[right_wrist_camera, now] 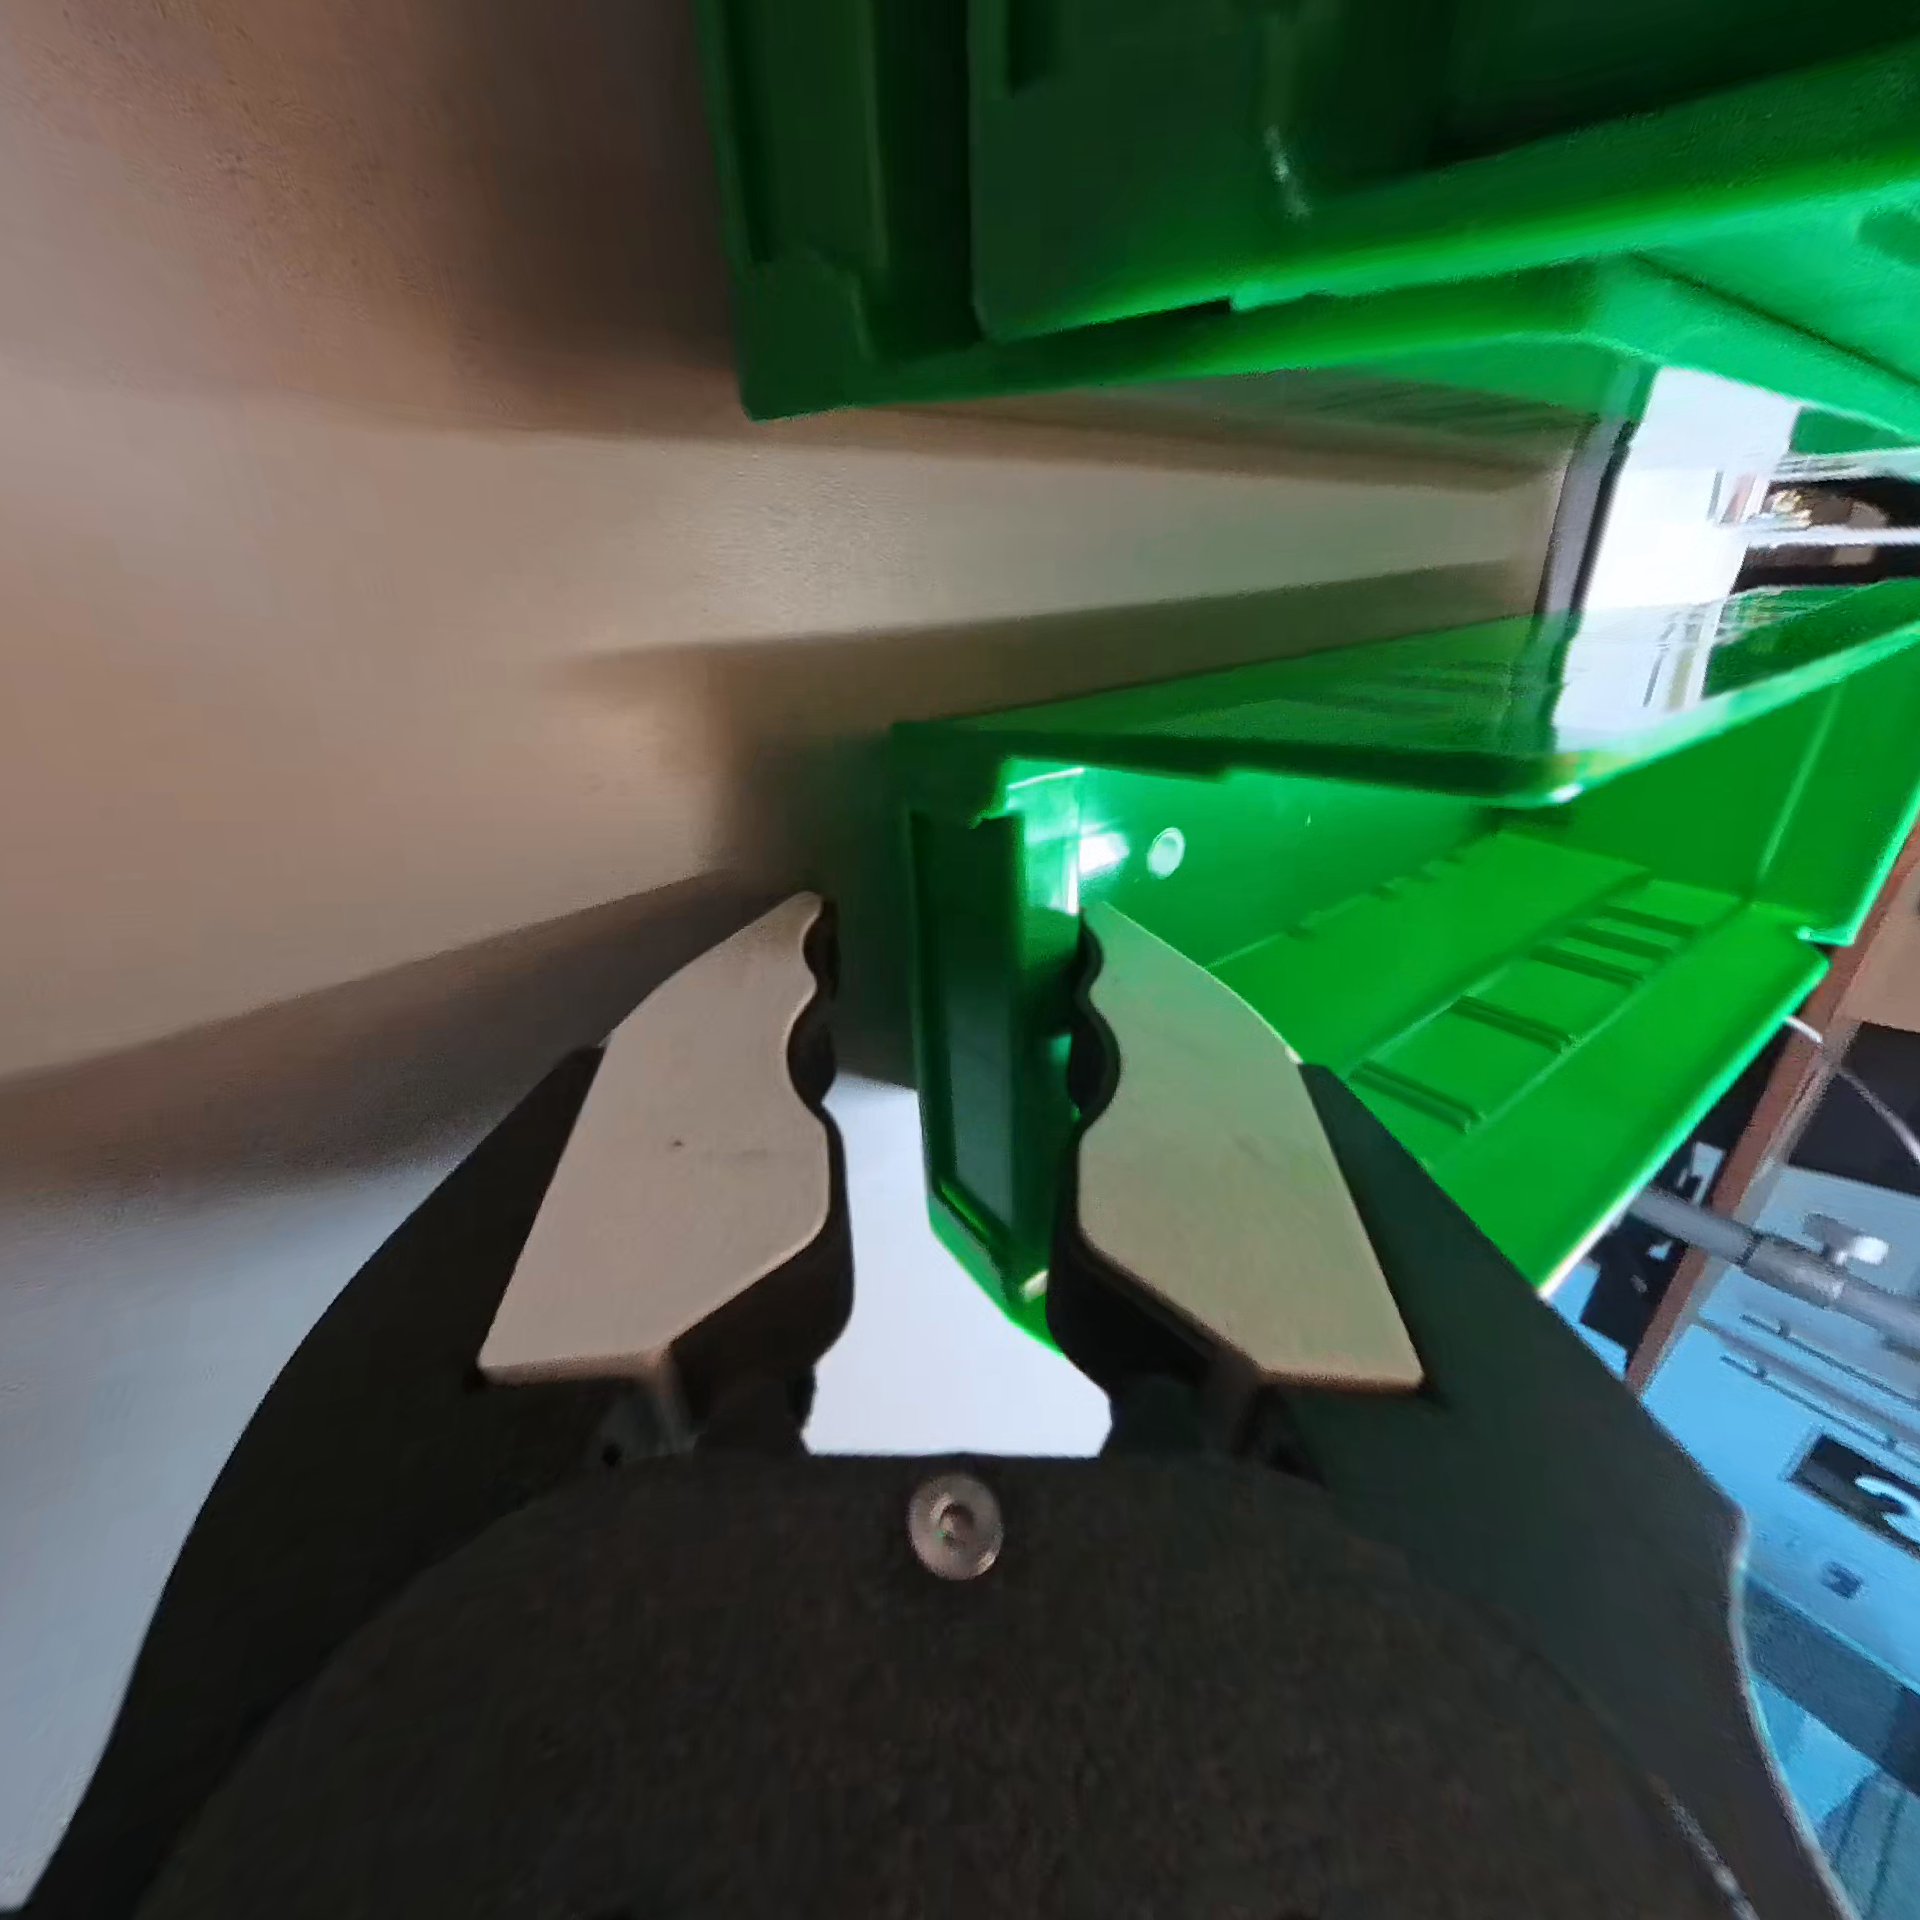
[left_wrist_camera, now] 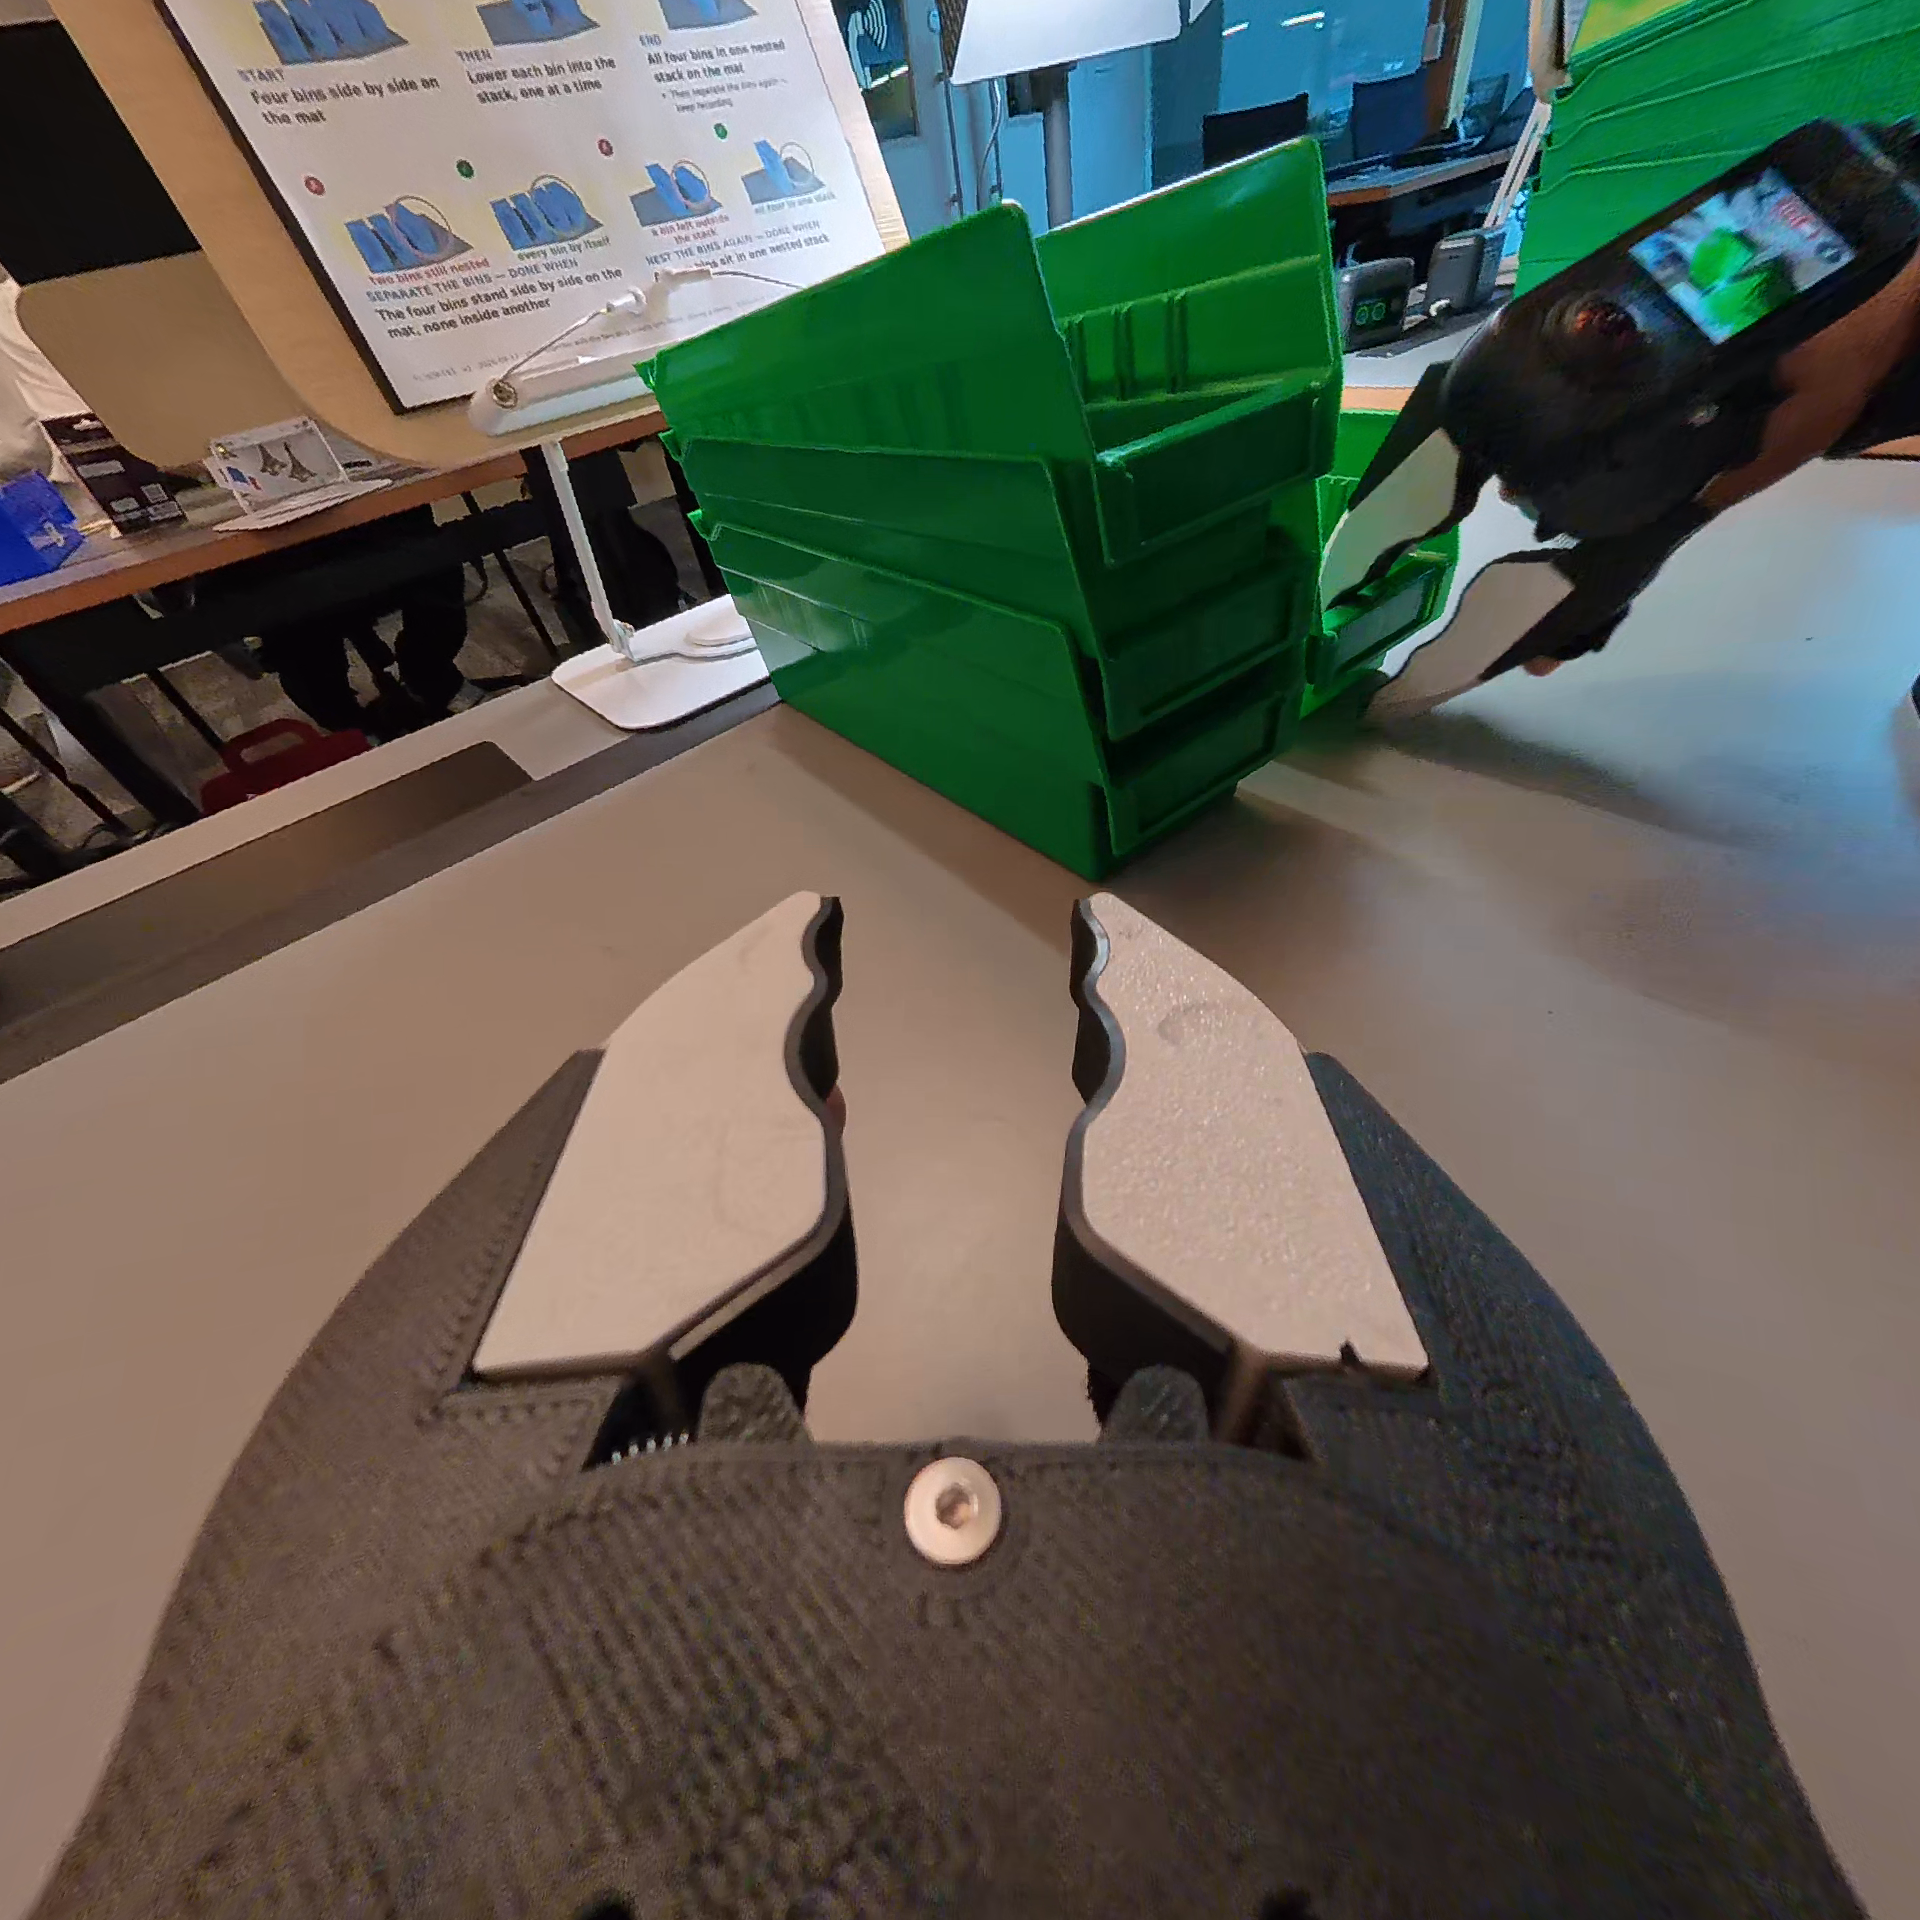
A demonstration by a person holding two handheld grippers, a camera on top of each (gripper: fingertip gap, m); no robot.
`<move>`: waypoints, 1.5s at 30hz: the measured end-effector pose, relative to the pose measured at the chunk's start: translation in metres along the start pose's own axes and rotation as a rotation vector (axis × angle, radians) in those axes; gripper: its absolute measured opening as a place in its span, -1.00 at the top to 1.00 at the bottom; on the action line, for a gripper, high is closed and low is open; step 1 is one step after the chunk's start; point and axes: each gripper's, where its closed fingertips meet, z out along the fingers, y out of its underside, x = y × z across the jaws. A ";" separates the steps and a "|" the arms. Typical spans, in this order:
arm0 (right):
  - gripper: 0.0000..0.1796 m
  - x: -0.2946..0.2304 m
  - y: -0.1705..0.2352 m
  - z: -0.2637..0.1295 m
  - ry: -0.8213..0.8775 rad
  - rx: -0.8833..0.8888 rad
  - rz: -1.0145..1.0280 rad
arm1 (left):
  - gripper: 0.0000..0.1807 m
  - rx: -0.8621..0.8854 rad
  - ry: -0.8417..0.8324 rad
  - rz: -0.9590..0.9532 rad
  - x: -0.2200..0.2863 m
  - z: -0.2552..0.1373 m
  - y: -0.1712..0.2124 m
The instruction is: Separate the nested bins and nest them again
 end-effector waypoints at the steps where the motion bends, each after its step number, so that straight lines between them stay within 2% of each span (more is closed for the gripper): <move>1: 0.59 0.002 0.001 0.002 0.004 0.006 -0.018 | 0.53 0.004 -0.002 0.002 0.000 -0.001 -0.001; 3: 0.69 0.006 0.003 0.003 0.026 0.002 -0.044 | 0.53 0.009 -0.003 0.004 0.000 -0.002 -0.002; 8: 0.70 -0.002 0.003 -0.014 0.021 0.023 -0.045 | 0.53 -0.001 -0.002 0.002 -0.001 -0.001 0.000; 14: 0.70 -0.001 -0.002 -0.071 0.012 0.058 -0.014 | 0.53 -0.022 0.008 -0.002 0.001 0.003 0.005; 17: 0.69 0.018 -0.005 -0.106 0.086 0.061 -0.047 | 0.53 -0.026 0.009 -0.002 0.002 0.004 0.006; 23: 0.69 0.076 -0.048 -0.186 0.219 0.143 -0.058 | 0.53 -0.024 0.016 -0.005 0.003 0.004 0.006; 26: 0.69 0.095 -0.079 -0.208 0.240 0.183 -0.078 | 0.53 -0.017 0.013 0.004 0.003 0.003 0.004; 29: 0.69 0.102 -0.110 -0.207 0.219 0.189 -0.087 | 0.54 -0.009 0.012 0.006 0.003 0.001 0.002; 34: 0.69 0.105 -0.141 -0.177 0.184 0.143 -0.088 | 0.54 -0.005 0.007 0.024 0.002 0.000 0.001; 45: 0.69 0.084 -0.150 -0.126 0.053 0.092 -0.079 | 0.54 0.000 0.008 0.034 0.003 -0.002 0.000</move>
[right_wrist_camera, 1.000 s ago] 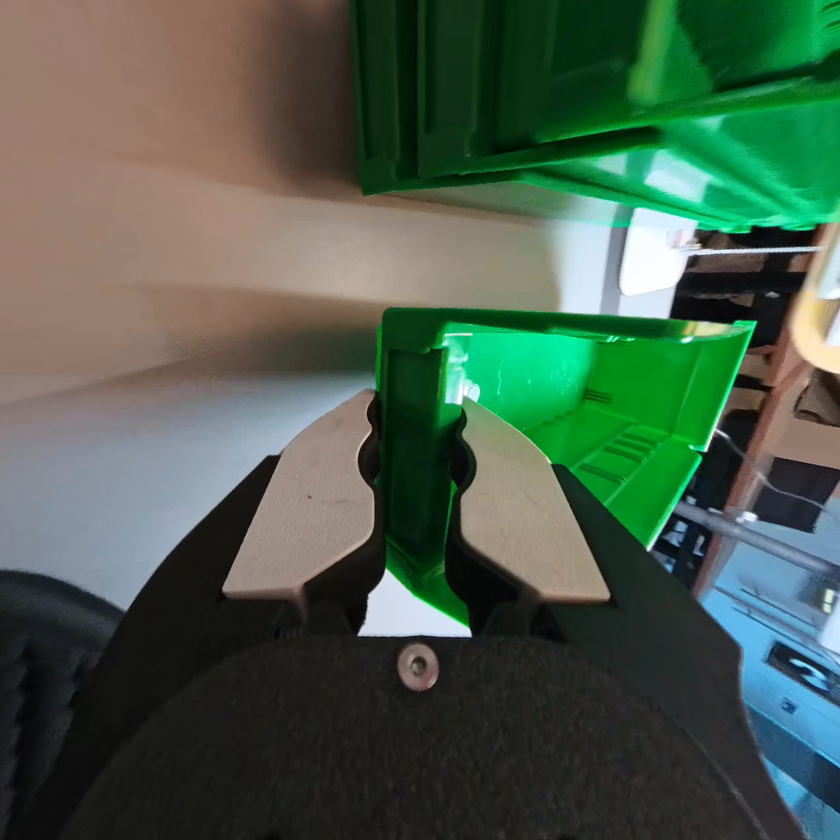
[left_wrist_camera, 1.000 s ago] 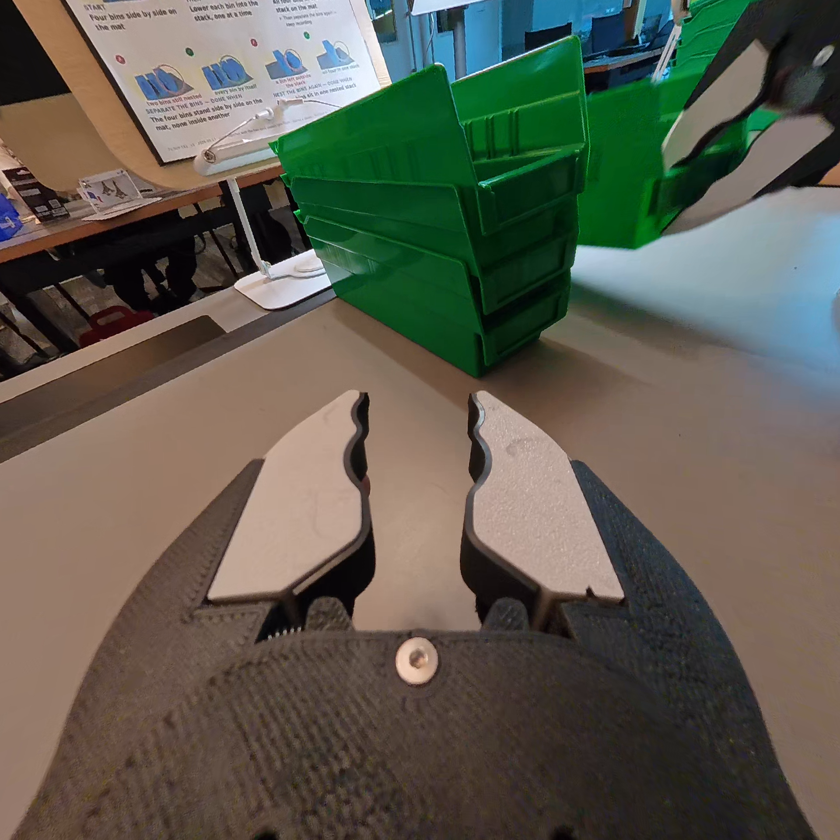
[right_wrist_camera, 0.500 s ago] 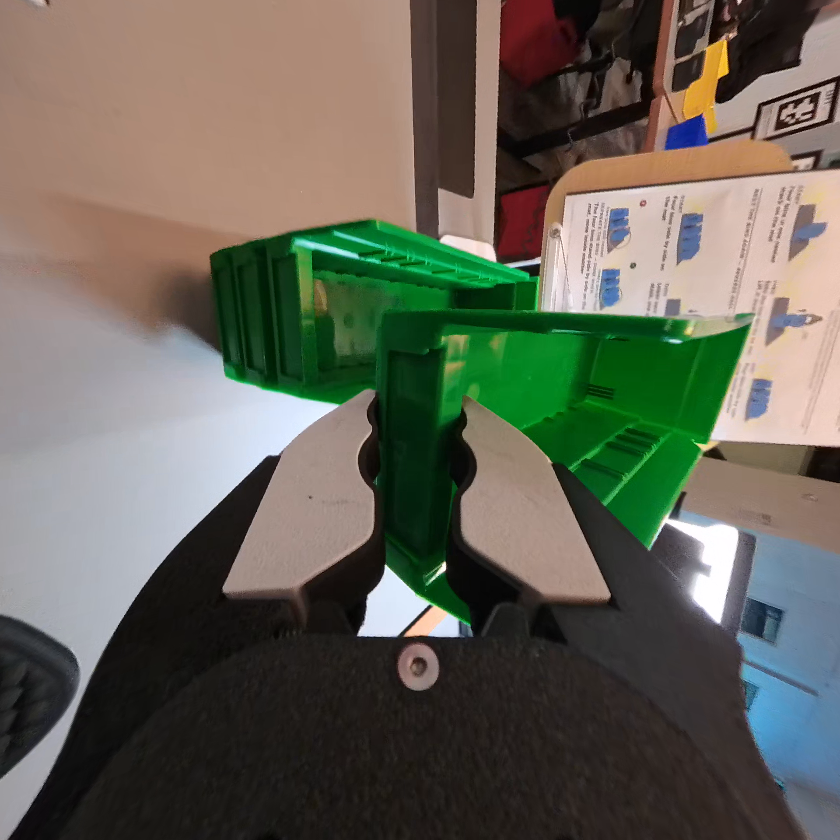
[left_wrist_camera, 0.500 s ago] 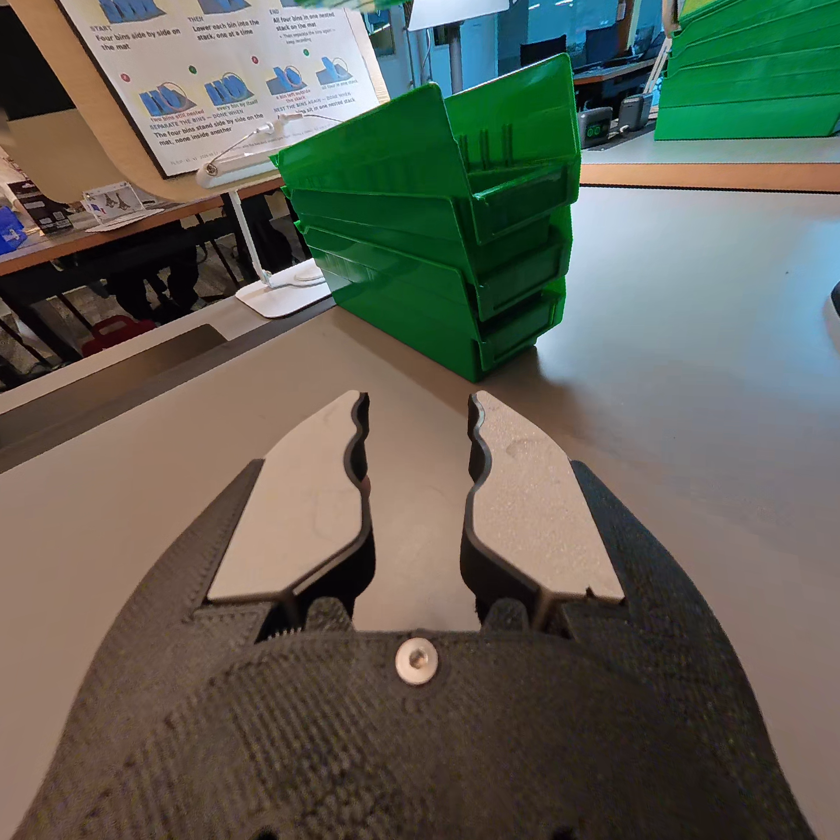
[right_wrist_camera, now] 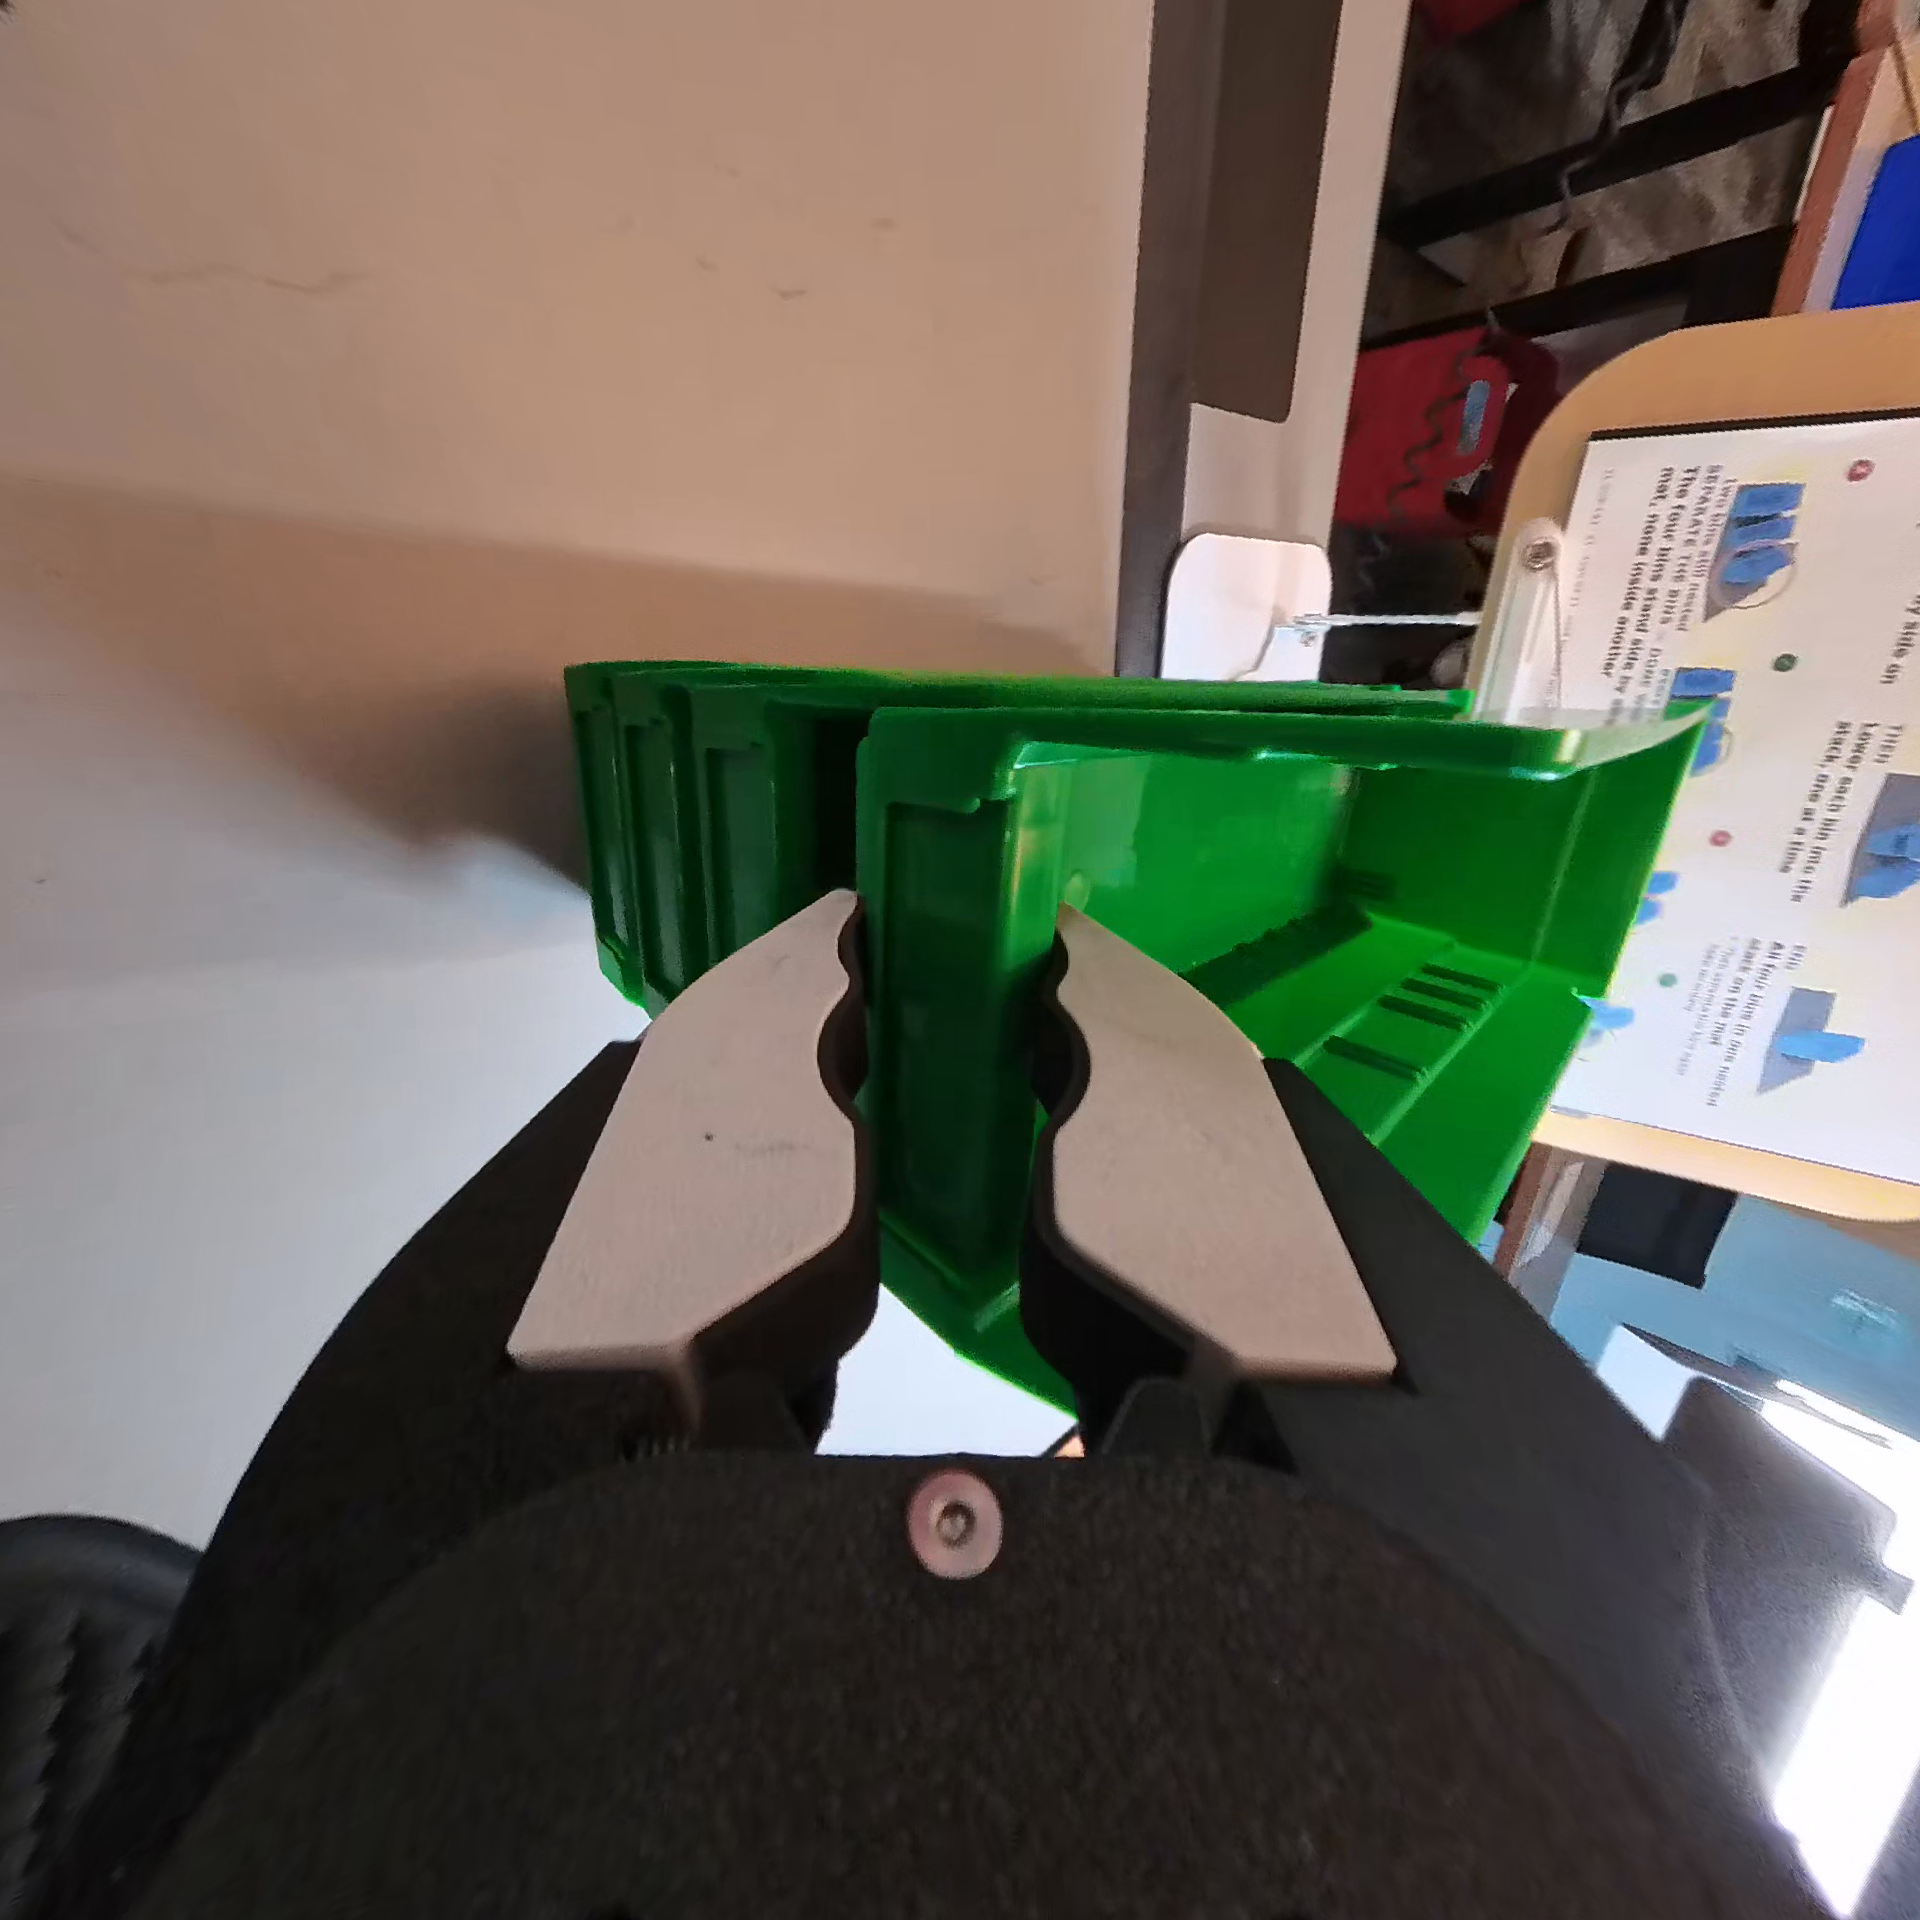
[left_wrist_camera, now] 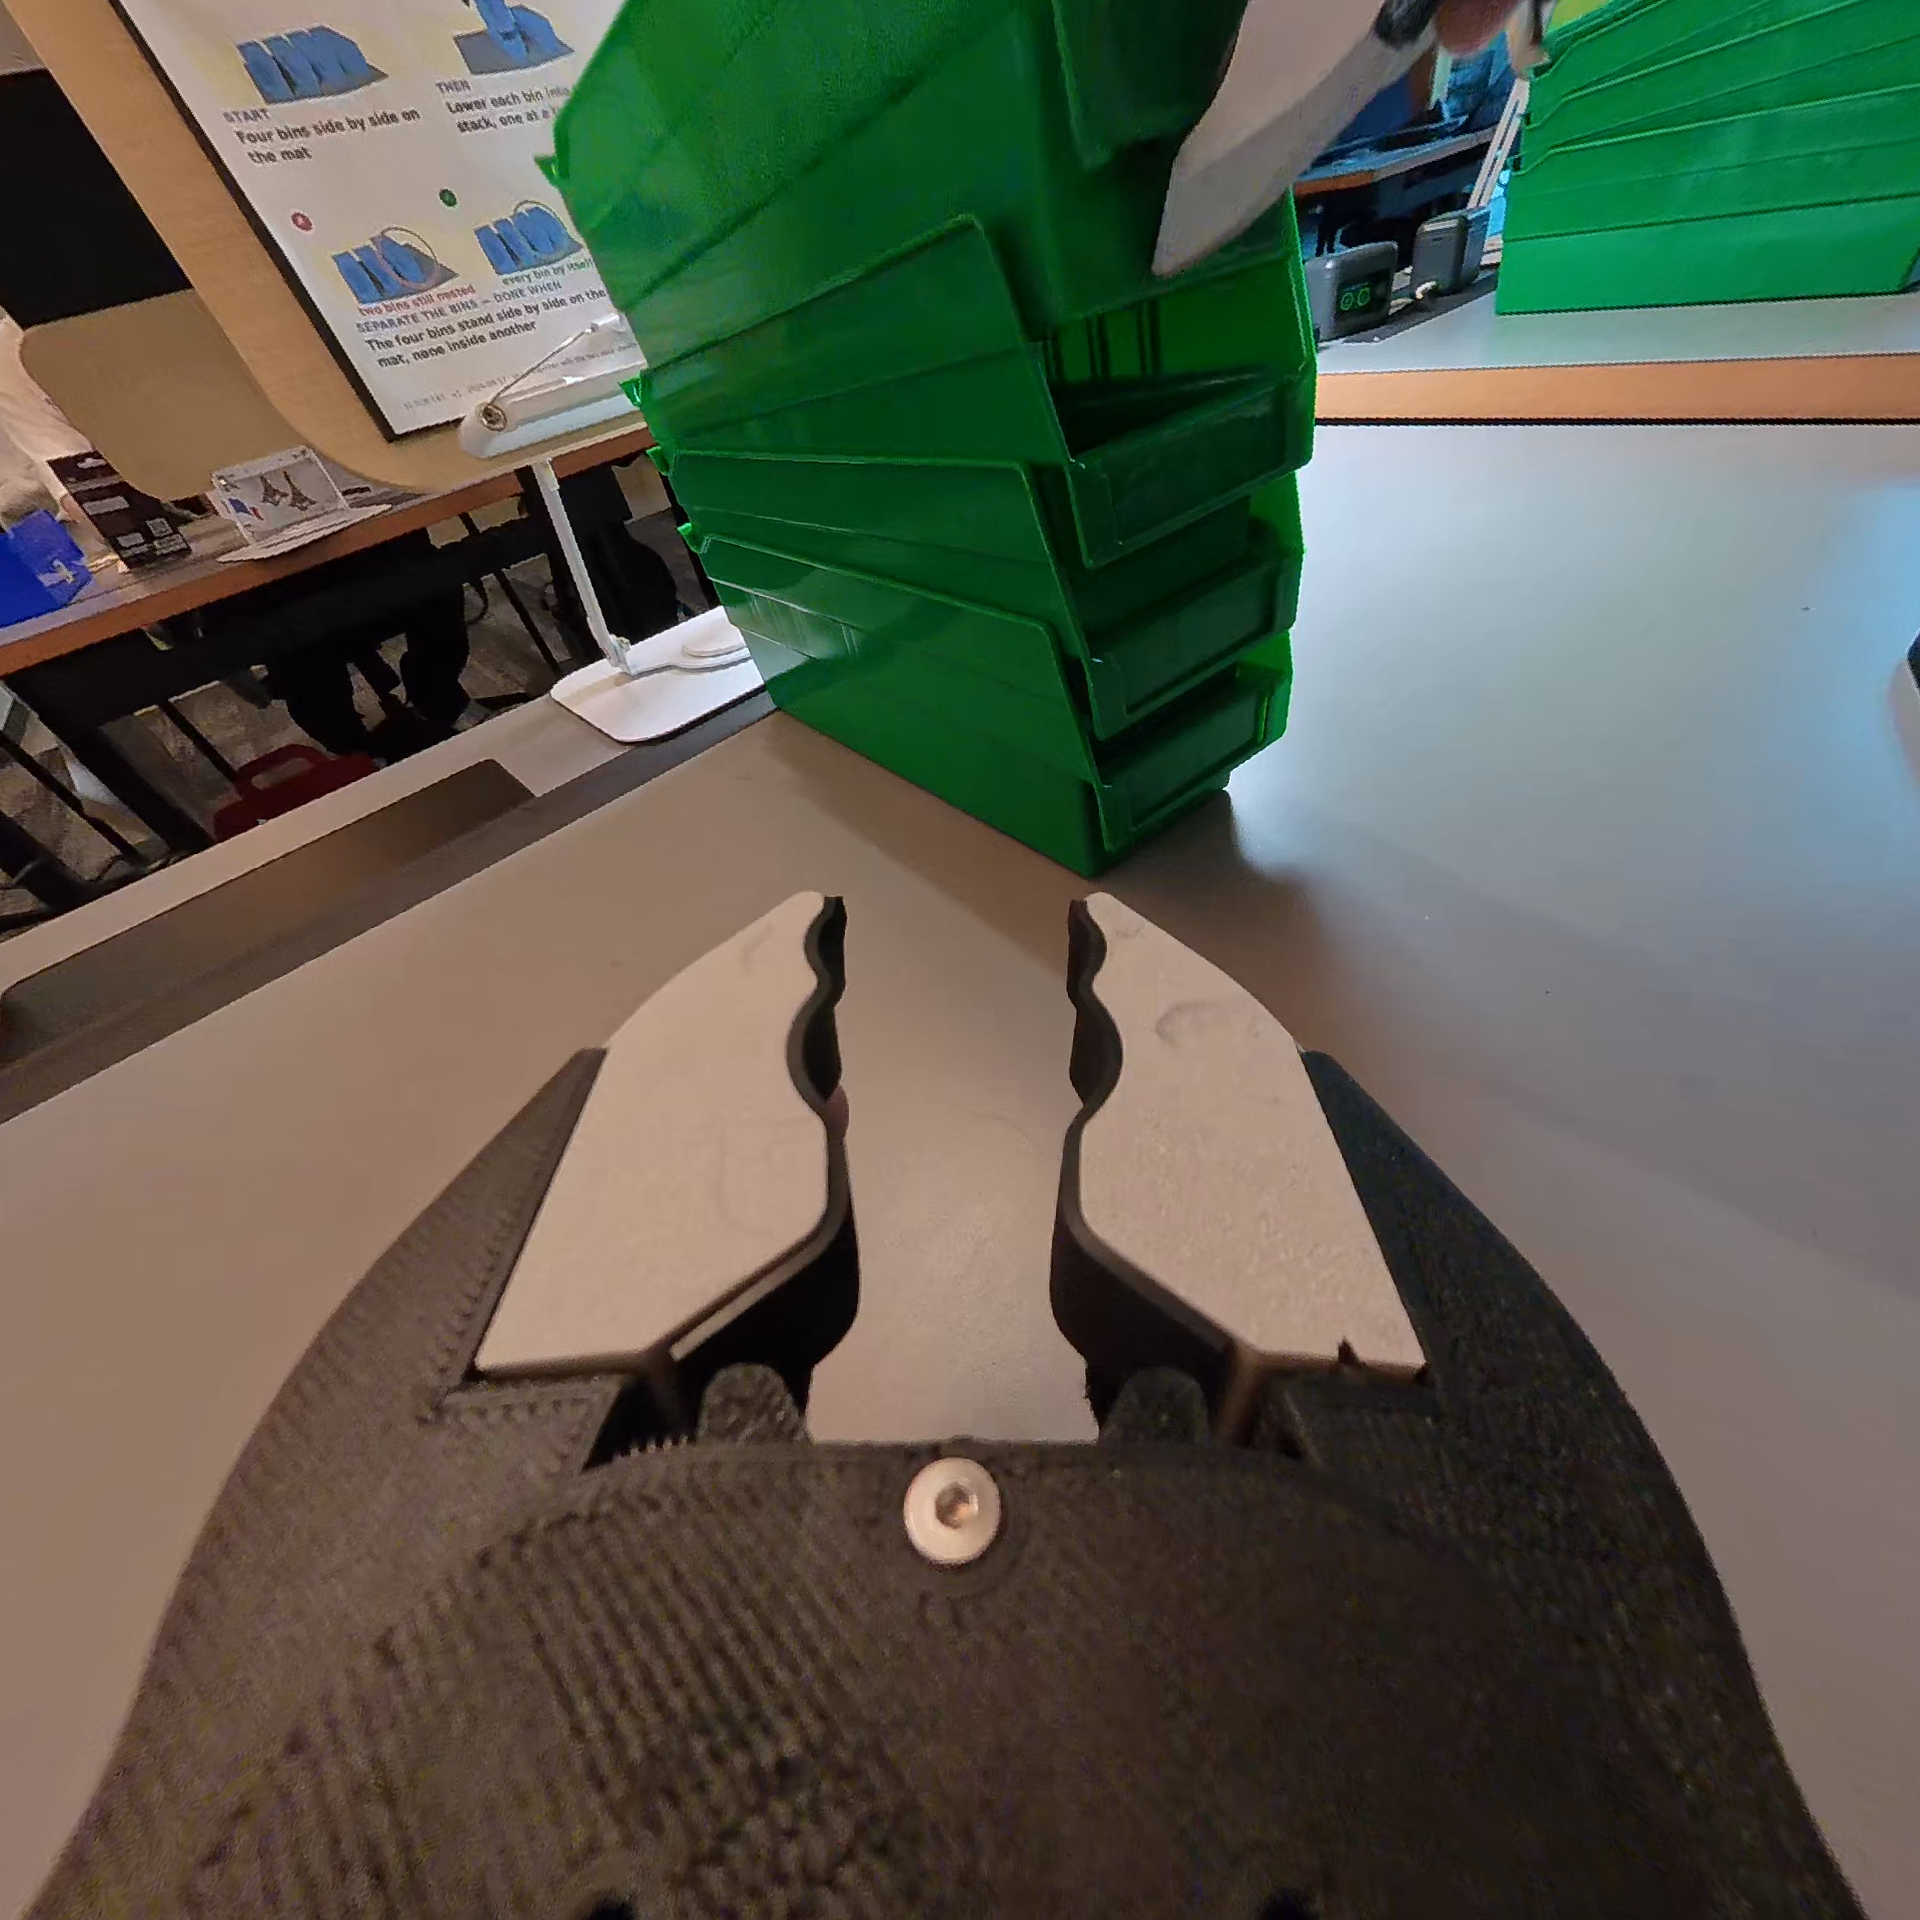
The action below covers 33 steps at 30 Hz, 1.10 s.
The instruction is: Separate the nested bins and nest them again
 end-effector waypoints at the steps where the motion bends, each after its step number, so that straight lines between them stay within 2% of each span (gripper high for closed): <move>1: 0.68 -0.002 0.001 0.003 -0.003 -0.002 -0.005 | 0.54 -0.001 0.000 0.000 0.000 0.000 0.000; 8: 0.64 -0.008 0.006 0.018 -0.009 -0.002 -0.020 | 0.54 -0.002 -0.004 0.002 -0.001 0.000 0.001; 15: 0.58 -0.007 0.001 0.005 0.014 0.040 -0.021 | 0.55 -0.005 -0.002 0.006 0.000 0.000 0.001; 21: 0.61 -0.004 0.000 -0.013 0.036 0.110 0.022 | 0.55 -0.010 0.001 0.007 0.001 0.000 0.002; 24: 0.62 -0.004 -0.004 -0.026 0.055 0.212 0.092 | 0.55 -0.005 0.001 -0.001 0.001 0.000 0.001; 28: 0.62 -0.013 -0.005 -0.052 0.084 0.435 0.285 | 0.55 0.007 0.003 -0.026 -0.001 -0.002 -0.001; 33: 0.59 -0.036 0.031 -0.066 0.171 0.606 0.501 | 0.55 0.000 0.010 -0.031 0.000 0.000 0.001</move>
